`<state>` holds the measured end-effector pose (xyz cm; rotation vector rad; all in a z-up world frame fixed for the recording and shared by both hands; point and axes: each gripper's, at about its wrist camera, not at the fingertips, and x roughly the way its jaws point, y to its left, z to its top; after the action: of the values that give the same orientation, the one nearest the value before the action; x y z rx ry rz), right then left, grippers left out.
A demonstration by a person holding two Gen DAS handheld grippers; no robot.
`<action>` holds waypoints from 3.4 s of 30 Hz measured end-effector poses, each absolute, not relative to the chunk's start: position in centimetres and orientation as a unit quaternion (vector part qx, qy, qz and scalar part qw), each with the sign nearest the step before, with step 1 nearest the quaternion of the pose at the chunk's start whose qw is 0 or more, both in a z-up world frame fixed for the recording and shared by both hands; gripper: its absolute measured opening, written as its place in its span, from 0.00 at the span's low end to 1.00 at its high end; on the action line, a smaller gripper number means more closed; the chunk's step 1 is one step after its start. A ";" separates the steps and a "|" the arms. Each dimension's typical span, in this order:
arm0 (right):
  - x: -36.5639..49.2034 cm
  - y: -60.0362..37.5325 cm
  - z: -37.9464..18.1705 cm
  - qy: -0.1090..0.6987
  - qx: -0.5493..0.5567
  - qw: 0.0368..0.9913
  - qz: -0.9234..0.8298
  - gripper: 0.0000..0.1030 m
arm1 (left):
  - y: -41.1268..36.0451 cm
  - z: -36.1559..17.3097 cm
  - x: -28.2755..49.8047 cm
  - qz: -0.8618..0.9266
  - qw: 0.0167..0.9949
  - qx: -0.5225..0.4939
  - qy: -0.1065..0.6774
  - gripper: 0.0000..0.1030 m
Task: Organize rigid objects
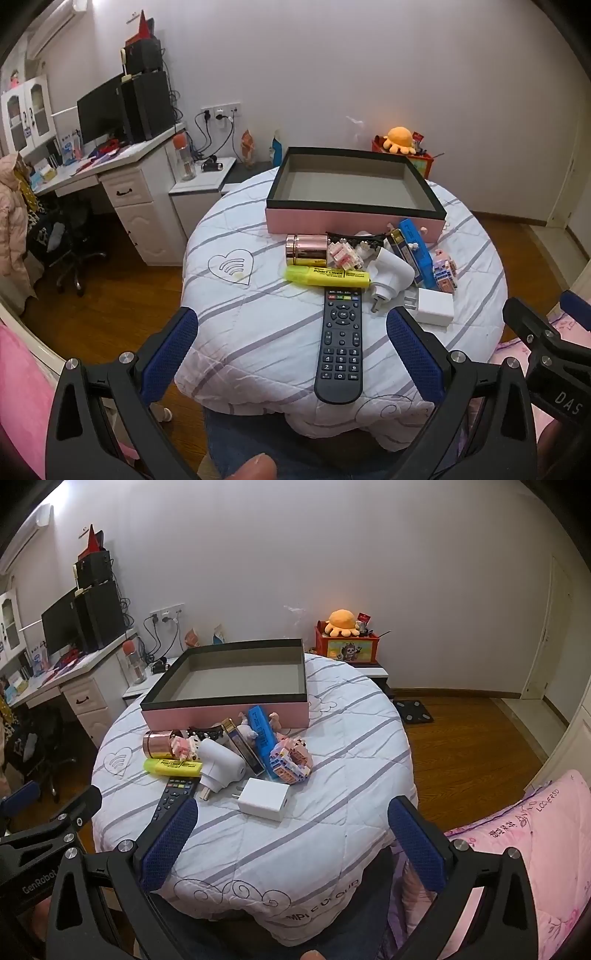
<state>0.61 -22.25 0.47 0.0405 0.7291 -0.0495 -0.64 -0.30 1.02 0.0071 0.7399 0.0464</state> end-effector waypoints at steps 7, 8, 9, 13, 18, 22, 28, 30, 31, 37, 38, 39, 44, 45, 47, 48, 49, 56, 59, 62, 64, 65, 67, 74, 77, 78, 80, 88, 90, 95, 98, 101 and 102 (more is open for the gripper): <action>0.6 -22.2 0.5 0.356 0.020 0.934 -0.025 1.00 | -0.4 0.8 -0.5 0.023 0.932 0.004 0.362 1.00; 0.6 -22.1 0.5 0.356 0.019 0.934 -0.025 1.00 | -0.4 0.8 -0.5 0.023 0.932 0.004 0.362 1.00; 0.6 -22.1 0.4 0.356 0.019 0.934 -0.024 1.00 | -0.5 0.8 -0.5 0.023 0.932 0.004 0.362 1.00; 0.6 -22.2 0.5 0.356 0.019 0.934 -0.025 1.00 | -0.4 0.7 -0.4 0.022 0.931 0.003 0.363 1.00; 0.5 -22.1 0.5 0.356 0.019 0.934 -0.024 1.00 | -0.4 0.7 -0.5 0.023 0.932 0.003 0.361 1.00; 0.4 -22.1 0.6 0.354 0.020 0.935 -0.024 1.00 | -0.4 0.5 -0.6 0.024 0.933 0.003 0.358 1.00; 0.5 -22.1 0.7 0.352 0.021 0.935 -0.025 1.00 | -0.4 0.5 -0.7 0.023 0.933 0.002 0.359 1.00; 0.4 -22.1 0.8 0.352 0.021 0.935 -0.025 1.00 | -0.4 0.5 -0.7 0.023 0.933 0.002 0.359 1.00; 0.4 -22.1 0.8 0.352 0.021 0.935 -0.024 1.00 | -0.4 0.6 -0.7 0.023 0.933 0.002 0.359 1.00; 0.4 -22.2 0.8 0.351 0.021 0.936 -0.025 1.00 | -0.3 0.6 -0.8 0.022 0.933 0.001 0.360 1.00; 0.4 -22.2 0.8 0.351 0.021 0.936 -0.024 1.00 | -0.3 0.6 -0.8 0.023 0.933 0.001 0.359 1.00; 0.4 -22.2 0.8 0.351 0.021 0.936 -0.024 1.00 | -0.4 0.6 -0.9 0.023 0.933 0.001 0.359 1.00; 0.5 -22.3 0.9 0.350 0.022 0.936 -0.025 1.00 | -0.3 0.6 -0.8 0.023 0.933 0.001 0.359 1.00; 0.5 -22.3 0.9 0.350 0.022 0.936 -0.025 1.00 | -0.3 0.7 -0.8 0.023 0.933 0.001 0.359 1.00; 0.5 -22.3 0.9 0.350 0.021 0.936 -0.025 1.00 | -0.3 0.7 -0.8 0.023 0.933 0.001 0.360 1.00; 0.5 -22.3 0.9 0.350 0.021 0.936 -0.025 1.00 | -0.3 0.7 -0.8 0.023 0.933 0.001 0.360 1.00; 0.4 -22.3 0.8 0.350 0.022 0.936 -0.024 1.00 | -0.3 0.6 -0.9 0.023 0.933 0.001 0.360 1.00; 0.5 -22.3 0.8 0.351 0.021 0.936 -0.024 1.00 | -0.3 0.3 -0.9 0.020 0.932 0.000 0.363 1.00; 0.7 -22.4 0.5 0.353 0.019 0.935 -0.025 1.00 | -0.4 -0.4 -0.7 0.014 0.929 -0.001 0.370 1.00; 1.1 -22.6 -0.2 0.358 0.019 0.933 -0.026 1.00 | -0.5 -1.6 -0.2 0.008 0.923 0.000 0.384 1.00; 1.4 -22.7 -0.7 0.364 0.019 0.931 -0.024 1.00 | -0.5 -2.3 0.3 0.005 0.919 0.000 0.393 1.00; 1.5 -22.7 -1.0 0.365 0.019 0.930 -0.024 1.00 | -0.5 -2.6 0.5 0.005 0.918 0.000 0.397 1.00; 1.8 -22.8 -1.5 0.370 0.018 0.929 -0.025 1.00 | -0.6 -3.3 0.8 0.000 0.915 -0.003 0.404 1.00; 3.3 -23.0 -3.5 0.389 0.012 0.921 -0.021 1.00 | -0.9 -4.9 1.9 -0.016 0.906 -0.006 0.422 1.00; 4.1 -23.1 -4.3 0.398 0.011 0.917 -0.018 1.00 | -1.1 -5.6 2.4 -0.017 0.903 -0.001 0.429 1.00; 4.2 -23.1 -4.5 0.400 0.012 0.916 -0.016 1.00 | -1.2 -5.9 2.6 -0.017 0.902 0.000 0.431 1.00; 4.8 -23.1 -5.1 0.405 0.013 0.914 -0.012 1.00 | -1.3 -6.5 3.3 -0.018 0.899 0.001 0.438 1.00; 6.5 -23.2 -6.6 0.425 0.019 0.905 -0.009 1.00 | -2.2 -8.8 6.1 -0.016 0.889 0.010 0.458 1.00; 6.7 -23.3 -6.8 0.428 0.020 0.903 -0.010 1.00 | -2.4 -9.6 6.7 -0.015 0.885 0.011 0.465 1.00; 7.1 -23.9 -7.6 0.437 0.026 0.899 -0.012 1.00 | -2.5 -11.1 7.8 -0.011 0.883 0.011 0.469 1.00; 7.4 -24.1 -8.1 0.441 0.028 0.897 -0.014 1.00 | -2.5 -11.1 8.0 -0.013 0.885 0.008 0.466 1.00; 7.5 -23.9 -8.4 0.445 0.030 0.895 -0.010 1.00 | -2.6 -11.1 8.2 -0.016 0.886 0.010 0.463 1.00; 7.5 -23.7 -8.5 0.446 0.030 0.894 -0.008 1.00 | -2.5 -11.1 8.2 -0.016 0.887 0.010 0.462 1.00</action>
<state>7.53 -23.74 -8.51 0.0622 0.9249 -0.0157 8.16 -2.50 -11.10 0.0204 0.9605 -0.0330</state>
